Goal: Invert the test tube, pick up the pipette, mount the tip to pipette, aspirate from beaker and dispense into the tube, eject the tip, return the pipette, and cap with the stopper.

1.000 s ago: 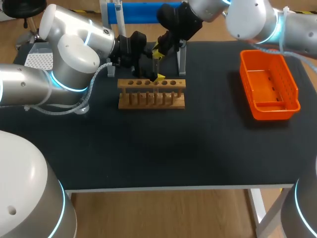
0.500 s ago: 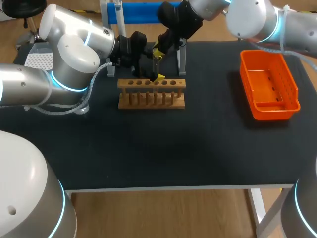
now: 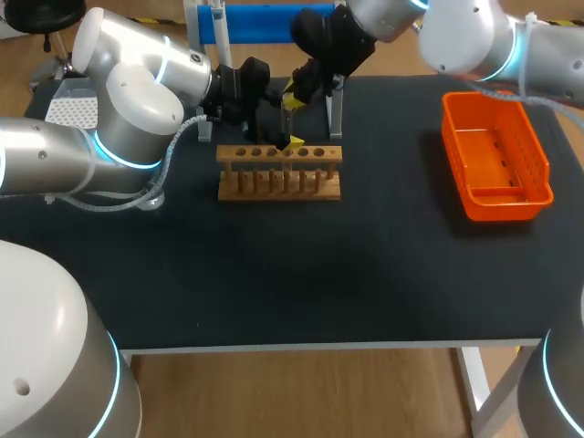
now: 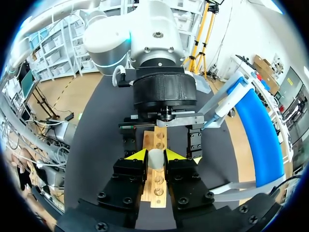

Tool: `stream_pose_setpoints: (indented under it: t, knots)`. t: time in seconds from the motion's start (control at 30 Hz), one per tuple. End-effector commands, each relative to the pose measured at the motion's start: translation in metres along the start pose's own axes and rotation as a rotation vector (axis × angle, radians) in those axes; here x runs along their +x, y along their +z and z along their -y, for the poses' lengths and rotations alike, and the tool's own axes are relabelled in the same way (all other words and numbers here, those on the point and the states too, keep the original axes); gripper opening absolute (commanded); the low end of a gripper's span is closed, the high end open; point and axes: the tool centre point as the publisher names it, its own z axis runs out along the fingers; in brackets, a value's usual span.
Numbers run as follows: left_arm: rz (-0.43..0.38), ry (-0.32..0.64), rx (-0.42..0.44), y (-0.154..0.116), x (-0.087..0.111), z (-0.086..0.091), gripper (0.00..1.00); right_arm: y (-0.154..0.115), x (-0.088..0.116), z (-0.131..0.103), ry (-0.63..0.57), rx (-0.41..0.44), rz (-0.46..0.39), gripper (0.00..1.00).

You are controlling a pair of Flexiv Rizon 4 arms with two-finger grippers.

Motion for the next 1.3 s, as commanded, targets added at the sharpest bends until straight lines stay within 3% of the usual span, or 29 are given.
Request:
stream_pose_setpoints:
  t: [0.03, 0.4, 0.9, 1.3]
  knots:
    - [-0.004, -0.001, -0.003, 0.000, -0.001, 0.000, 1.00, 0.003, -0.004, 0.002, 0.008, 0.013, -0.006, 0.00]
    - [-0.004, -0.001, -0.003, 0.000, -0.001, 0.000, 1.00, 0.010, 0.000, 0.005, 0.010, 0.037, -0.026, 0.00]
    - [-0.004, -0.001, -0.003, 0.000, -0.001, 0.000, 1.00, -0.006, -0.004, -0.001, 0.000, 0.001, 0.029, 0.00]
    - [-0.004, -0.001, -0.003, 0.000, -0.001, 0.000, 1.00, -0.003, -0.008, 0.001, 0.006, 0.009, 0.029, 0.00]
